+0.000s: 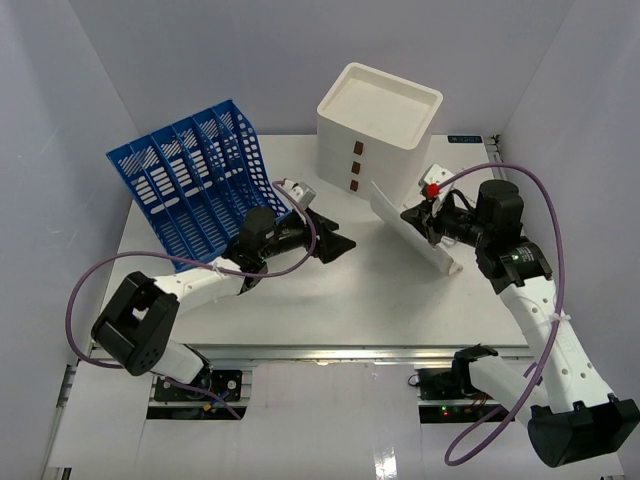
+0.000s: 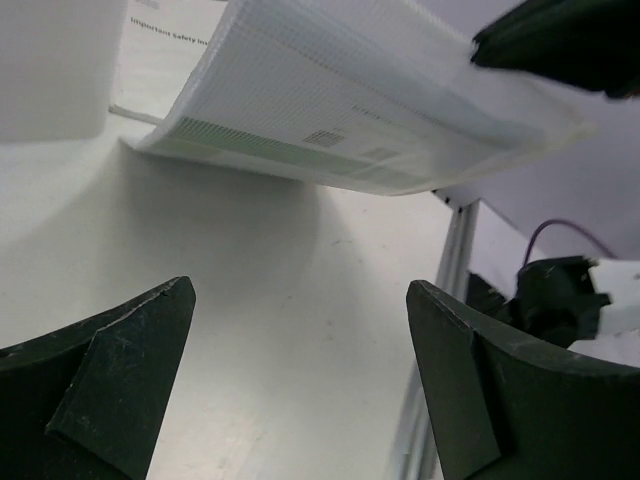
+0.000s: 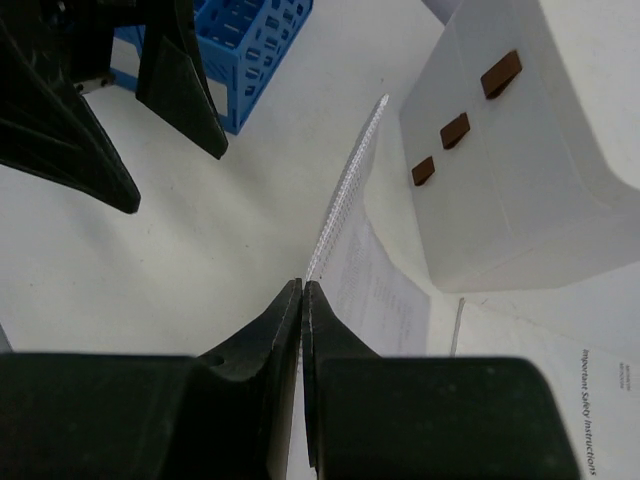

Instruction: Organize the desk

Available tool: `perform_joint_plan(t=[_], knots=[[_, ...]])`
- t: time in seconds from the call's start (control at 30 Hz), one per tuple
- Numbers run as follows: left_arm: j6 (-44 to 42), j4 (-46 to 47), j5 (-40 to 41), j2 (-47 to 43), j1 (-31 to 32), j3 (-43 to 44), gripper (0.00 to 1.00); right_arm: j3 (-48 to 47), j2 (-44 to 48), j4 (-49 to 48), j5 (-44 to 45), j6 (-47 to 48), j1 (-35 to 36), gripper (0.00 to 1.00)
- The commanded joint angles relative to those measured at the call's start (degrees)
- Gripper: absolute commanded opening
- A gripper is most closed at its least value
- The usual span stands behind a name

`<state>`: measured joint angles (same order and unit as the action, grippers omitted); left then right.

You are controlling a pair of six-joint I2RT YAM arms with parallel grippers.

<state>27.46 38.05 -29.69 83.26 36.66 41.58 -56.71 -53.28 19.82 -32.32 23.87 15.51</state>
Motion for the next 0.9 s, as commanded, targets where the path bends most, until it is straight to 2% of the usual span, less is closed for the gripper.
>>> perform_joint_plan(t=[0.0, 0.17, 0.3, 0.43, 0.53, 0.7, 0.8, 0.83, 0.87], knots=[[-23.9, 1.8, -4.8, 2.5, 0.0, 4.5, 0.98, -6.1, 1.0, 1.1, -4.5, 0.1, 0.3, 0.08], [-33.2, 6.2, -5.3, 8.4, 0.0, 8.0, 0.98, -9.7, 1.3, 2.0, -7.2, -2.6, 0.3, 0.08], [-35.4, 6.7, -7.8, 12.3, 0.0, 12.2, 0.98, -10.5, 1.8, 2.1, -8.9, -4.0, 0.3, 0.08], [-34.6, 7.3, -15.2, 14.1, 0.1, 14.0, 0.95, -10.3, 2.0, 1.4, -9.6, -4.4, 0.4, 0.08], [-32.3, 6.9, -18.9, 14.7, 0.0, 14.9, 0.83, -9.9, 1.4, 0.4, -9.9, -4.9, 0.4, 0.08], [-30.2, 4.7, -23.3, 12.2, 0.1, 13.7, 0.56, -9.5, -0.1, -1.6, -8.4, -4.6, 0.4, 0.08], [-29.6, 3.3, -27.3, 10.4, 0.1, 12.5, 0.47, -9.1, -0.9, -3.0, -7.4, -4.4, 0.4, 0.08], [-29.3, 2.7, -28.4, 9.8, 0.1, 12.3, 0.42, -9.0, -1.2, -3.3, -7.1, -4.4, 0.4, 0.08], [-28.9, 1.8, -29.5, 9.2, 0.1, 12.4, 0.32, -8.8, -1.3, -3.7, -6.9, -4.5, 0.4, 0.08]])
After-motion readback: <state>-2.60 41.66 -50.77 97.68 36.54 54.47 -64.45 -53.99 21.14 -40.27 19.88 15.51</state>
